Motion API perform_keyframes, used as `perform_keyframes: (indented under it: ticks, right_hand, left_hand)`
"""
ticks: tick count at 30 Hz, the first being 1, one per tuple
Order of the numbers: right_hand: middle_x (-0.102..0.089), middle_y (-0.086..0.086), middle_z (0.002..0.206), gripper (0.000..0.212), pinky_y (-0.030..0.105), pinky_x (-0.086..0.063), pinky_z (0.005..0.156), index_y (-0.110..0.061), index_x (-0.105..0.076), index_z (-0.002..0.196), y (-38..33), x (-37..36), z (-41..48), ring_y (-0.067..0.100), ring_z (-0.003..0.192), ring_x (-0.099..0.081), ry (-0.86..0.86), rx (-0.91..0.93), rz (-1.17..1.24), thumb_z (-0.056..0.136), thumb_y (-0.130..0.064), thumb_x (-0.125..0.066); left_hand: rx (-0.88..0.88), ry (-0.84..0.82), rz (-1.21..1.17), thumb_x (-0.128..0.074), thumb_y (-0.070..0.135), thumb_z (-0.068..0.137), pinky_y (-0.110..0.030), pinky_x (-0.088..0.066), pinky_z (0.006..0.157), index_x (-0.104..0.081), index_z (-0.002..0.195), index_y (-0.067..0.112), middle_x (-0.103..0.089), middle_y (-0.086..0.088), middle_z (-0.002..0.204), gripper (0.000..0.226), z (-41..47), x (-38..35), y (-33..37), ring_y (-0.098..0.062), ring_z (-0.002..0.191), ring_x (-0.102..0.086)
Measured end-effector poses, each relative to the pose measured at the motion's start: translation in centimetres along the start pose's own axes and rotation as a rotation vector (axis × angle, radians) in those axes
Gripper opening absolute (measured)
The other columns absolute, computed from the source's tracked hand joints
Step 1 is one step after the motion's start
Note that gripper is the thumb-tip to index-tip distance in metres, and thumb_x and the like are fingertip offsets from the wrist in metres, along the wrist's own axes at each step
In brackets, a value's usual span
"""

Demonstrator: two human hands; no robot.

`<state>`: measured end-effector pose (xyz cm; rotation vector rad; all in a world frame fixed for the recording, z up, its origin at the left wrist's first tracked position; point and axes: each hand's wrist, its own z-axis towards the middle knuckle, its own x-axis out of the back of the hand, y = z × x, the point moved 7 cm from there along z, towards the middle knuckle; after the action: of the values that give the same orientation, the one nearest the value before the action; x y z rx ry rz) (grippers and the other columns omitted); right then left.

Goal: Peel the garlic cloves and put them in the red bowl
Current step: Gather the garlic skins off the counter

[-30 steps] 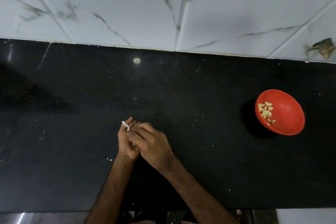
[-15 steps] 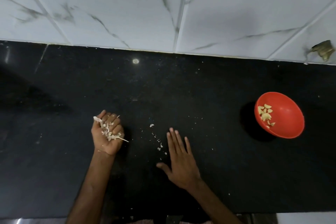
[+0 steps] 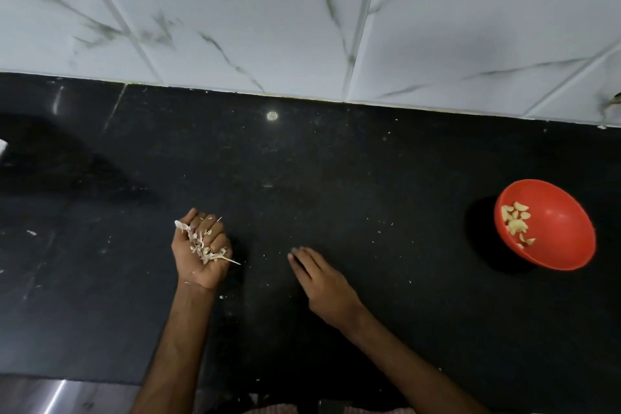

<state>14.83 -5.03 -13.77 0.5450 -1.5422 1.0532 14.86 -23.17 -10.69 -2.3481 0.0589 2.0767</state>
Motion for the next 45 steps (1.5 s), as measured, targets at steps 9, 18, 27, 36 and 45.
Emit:
perform_keyframes:
  ticks: [9,18,27,36,45]
  right_hand:
    - [-0.058,-0.001,0.098,0.039,0.021,-0.05,0.071,-0.008,-0.074,0.108,3.3,2.3,-5.5,0.012,0.092,-0.051,0.223,-0.051,0.188,0.078,0.016,-0.069]
    - [-0.068,0.002,0.103,0.014,0.012,-0.049,0.089,-0.006,-0.076,0.098,-2.5,10.6,3.0,0.002,0.096,-0.064,0.525,-0.13,0.661,0.087,0.002,-0.074]
    - [-0.066,-0.009,0.115,0.029,0.035,-0.06,0.086,-0.008,-0.072,0.116,-2.9,10.8,3.4,0.016,0.111,-0.066,0.478,-0.029,0.517,0.094,-0.008,-0.053]
    - [-0.074,-0.005,0.097,0.014,0.03,-0.057,0.086,-0.011,-0.076,0.099,0.8,12.8,1.6,0.008,0.097,-0.068,0.685,-0.275,0.693,0.089,-0.002,-0.073]
    - [0.01,0.004,0.17,0.097,0.045,0.0,0.126,-0.009,0.001,0.162,4.4,0.6,-5.9,0.019,0.157,0.01,0.001,-0.5,-0.019,0.095,-0.078,-0.007]
  left_hand:
    - [0.046,0.0,-0.059,-0.027,0.031,0.107,-0.032,-0.032,0.054,-0.049,0.069,0.011,-0.038,-0.005,0.065,0.048,0.6,1.5,-3.1,-0.017,0.059,-0.037]
    - [-0.088,0.341,0.175,-0.082,0.019,0.073,-0.015,-0.032,0.041,-0.043,0.051,0.021,-0.037,0.007,0.045,0.045,2.1,2.8,-6.2,-0.005,0.04,-0.032]
    - [-0.12,0.401,0.173,-0.068,0.026,0.084,-0.016,-0.043,0.054,-0.047,0.051,0.022,-0.045,0.008,0.05,0.04,2.5,2.4,-6.8,-0.006,0.049,-0.048]
    - [-0.037,0.287,0.026,-0.059,0.018,0.092,-0.019,-0.032,0.038,-0.04,0.05,0.018,-0.034,0.004,0.045,0.046,4.2,0.6,-8.7,-0.008,0.038,-0.036]
    - [-0.047,-0.016,-0.063,-0.038,0.019,0.104,-0.037,-0.034,0.052,-0.049,0.067,0.01,-0.036,-0.007,0.065,0.04,1.0,-0.8,0.2,-0.02,0.059,-0.035]
